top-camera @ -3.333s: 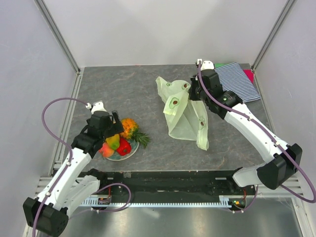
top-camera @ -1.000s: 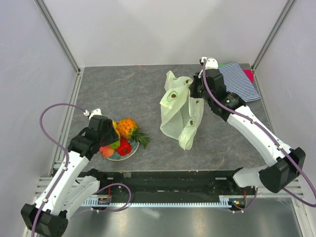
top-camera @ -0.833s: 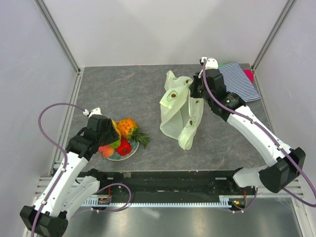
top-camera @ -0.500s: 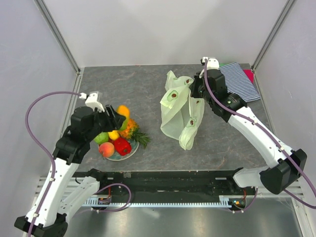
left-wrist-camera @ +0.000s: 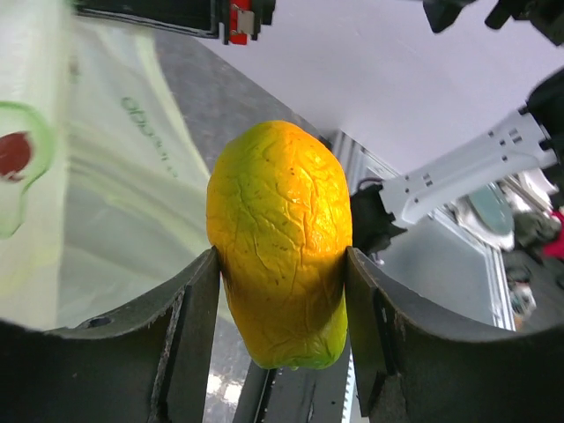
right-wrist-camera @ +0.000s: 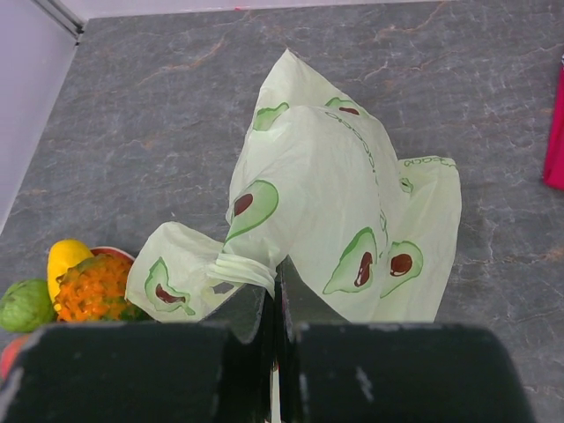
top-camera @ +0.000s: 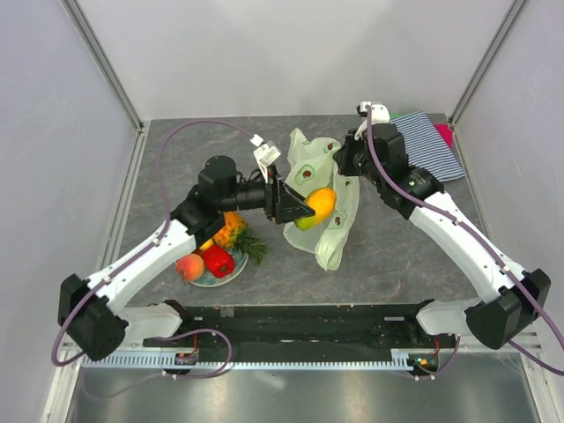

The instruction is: Place the fruits into the plastic bag

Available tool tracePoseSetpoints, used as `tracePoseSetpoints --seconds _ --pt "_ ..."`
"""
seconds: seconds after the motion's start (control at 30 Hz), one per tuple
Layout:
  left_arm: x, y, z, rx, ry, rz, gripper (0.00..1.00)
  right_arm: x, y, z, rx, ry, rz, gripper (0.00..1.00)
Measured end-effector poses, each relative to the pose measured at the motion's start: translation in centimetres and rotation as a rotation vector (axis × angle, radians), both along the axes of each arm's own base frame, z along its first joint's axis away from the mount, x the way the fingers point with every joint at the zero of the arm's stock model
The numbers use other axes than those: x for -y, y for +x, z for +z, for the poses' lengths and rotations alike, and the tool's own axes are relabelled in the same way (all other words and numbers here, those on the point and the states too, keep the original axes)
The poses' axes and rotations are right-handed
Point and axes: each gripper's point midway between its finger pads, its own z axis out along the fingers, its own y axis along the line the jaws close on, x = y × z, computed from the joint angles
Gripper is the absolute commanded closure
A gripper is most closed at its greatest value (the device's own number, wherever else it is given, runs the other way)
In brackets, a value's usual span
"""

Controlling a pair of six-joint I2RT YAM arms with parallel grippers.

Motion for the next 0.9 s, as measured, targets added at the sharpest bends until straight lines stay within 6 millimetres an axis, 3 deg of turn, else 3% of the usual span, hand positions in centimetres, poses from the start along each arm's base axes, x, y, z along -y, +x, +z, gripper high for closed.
tracePoseSetpoints --seconds 0.2,0.6,0.9 --pt "2.3 1.2 -1.8 -0.002 -0.008 -0.067 0.83 0.0 -1.1 1.7 0.033 0.033 0.030 1.00" --pt "2.2 3.4 -3.5 0.042 0.047 0.050 0.82 0.1 -2.0 3.0 0.057 0.055 0.050 1.00" --pt "5.8 3.5 -9.2 0.042 0.268 0.174 0.82 -0.4 -2.2 2.7 0.042 0.073 0.070 1.00"
